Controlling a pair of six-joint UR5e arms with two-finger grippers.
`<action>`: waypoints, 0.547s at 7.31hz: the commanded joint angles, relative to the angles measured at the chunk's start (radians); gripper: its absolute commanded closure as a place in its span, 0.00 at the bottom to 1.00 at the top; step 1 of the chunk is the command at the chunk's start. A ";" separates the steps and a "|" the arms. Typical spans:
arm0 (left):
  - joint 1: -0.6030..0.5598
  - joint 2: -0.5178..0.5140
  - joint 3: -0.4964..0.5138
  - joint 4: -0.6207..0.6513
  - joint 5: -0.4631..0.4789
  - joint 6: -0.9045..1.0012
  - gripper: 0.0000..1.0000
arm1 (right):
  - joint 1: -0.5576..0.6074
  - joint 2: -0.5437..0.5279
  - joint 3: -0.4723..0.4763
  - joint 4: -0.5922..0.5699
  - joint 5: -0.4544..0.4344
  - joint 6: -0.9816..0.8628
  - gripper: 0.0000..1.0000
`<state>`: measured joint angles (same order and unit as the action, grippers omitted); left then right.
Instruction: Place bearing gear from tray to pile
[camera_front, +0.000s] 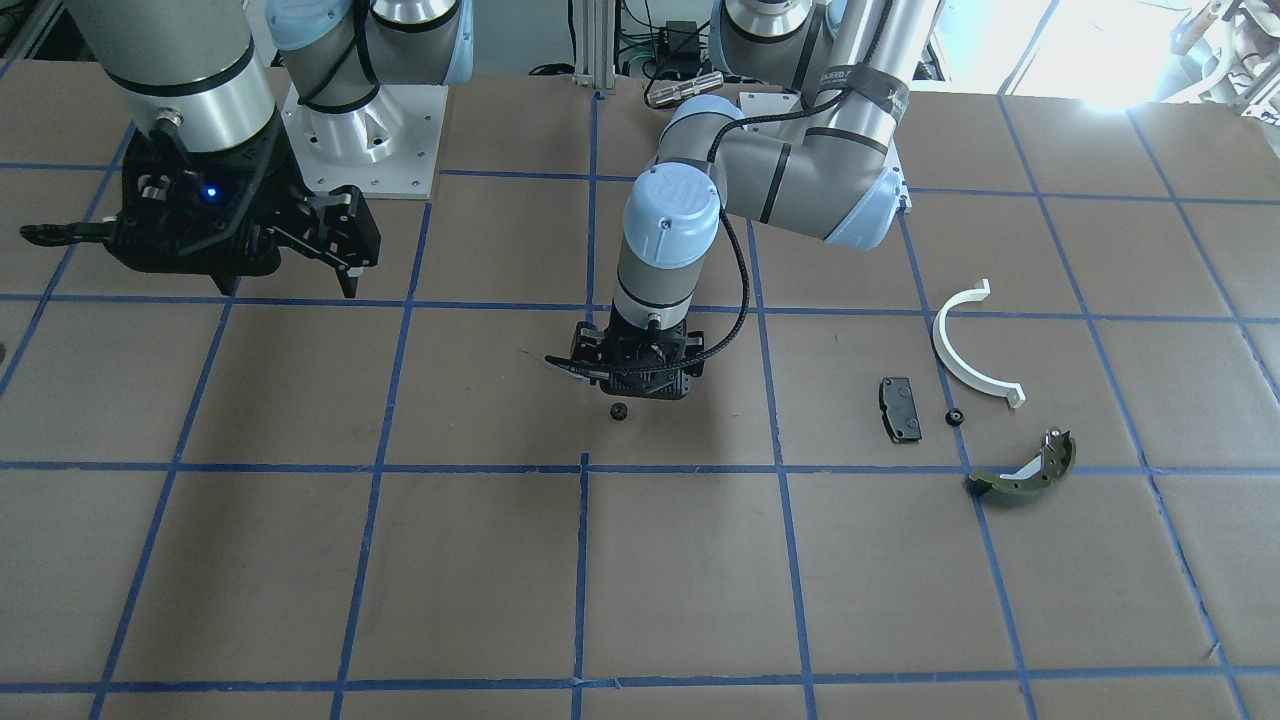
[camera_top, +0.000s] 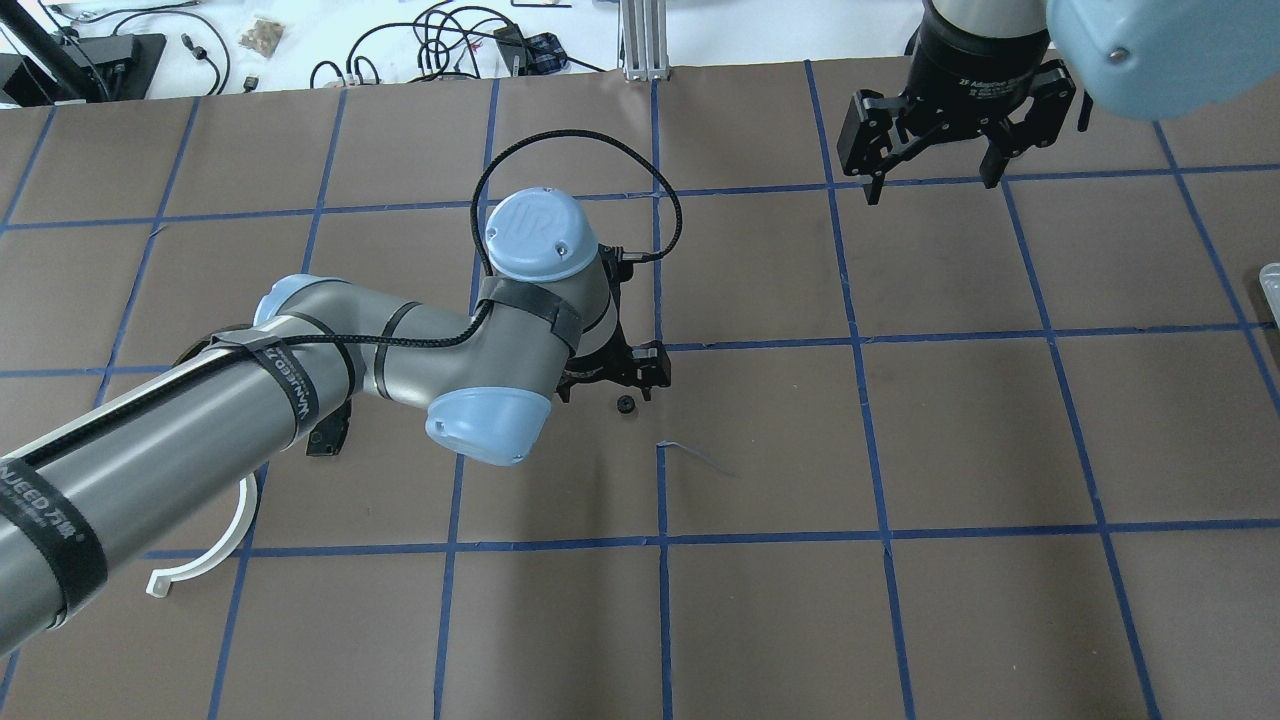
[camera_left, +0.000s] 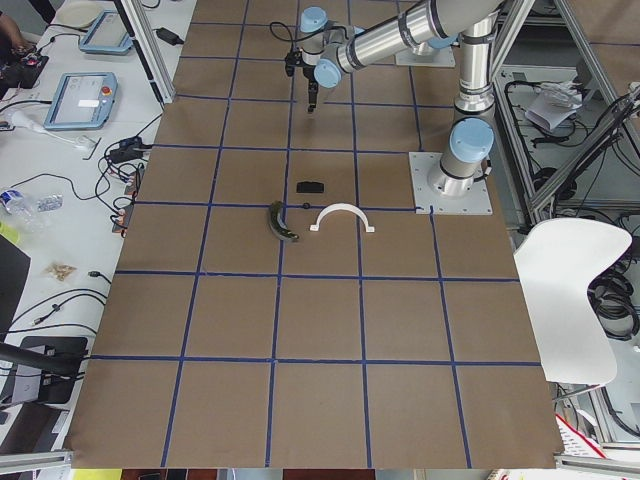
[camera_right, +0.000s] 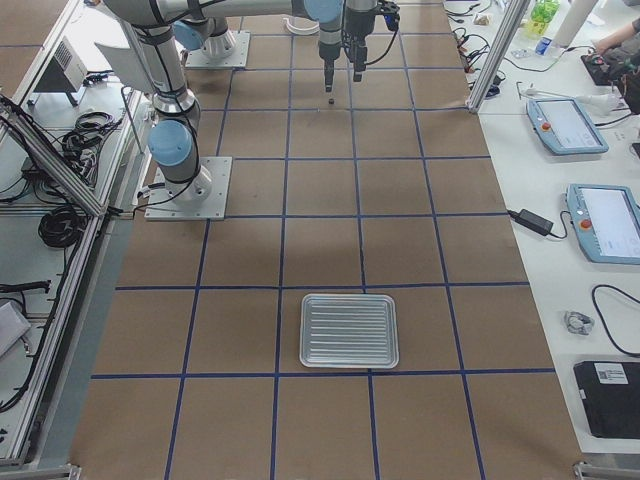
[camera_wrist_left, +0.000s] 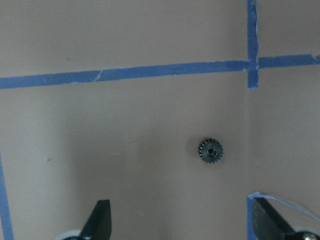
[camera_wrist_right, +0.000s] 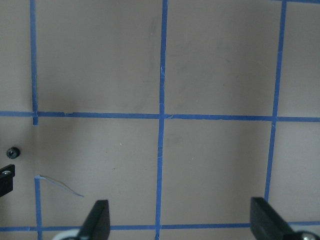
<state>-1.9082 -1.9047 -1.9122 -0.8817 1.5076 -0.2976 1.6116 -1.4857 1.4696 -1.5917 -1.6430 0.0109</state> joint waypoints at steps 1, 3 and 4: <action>-0.008 -0.040 0.010 0.015 0.002 -0.009 0.00 | -0.054 -0.011 0.011 -0.025 0.047 0.003 0.00; -0.020 -0.069 0.013 0.017 0.006 -0.037 0.00 | -0.047 -0.030 0.032 -0.013 0.051 0.006 0.00; -0.022 -0.077 0.013 0.017 0.006 -0.041 0.02 | -0.048 -0.037 0.035 -0.019 0.052 0.005 0.00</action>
<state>-1.9264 -1.9689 -1.9000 -0.8656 1.5127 -0.3307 1.5643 -1.5130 1.4973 -1.6088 -1.5942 0.0167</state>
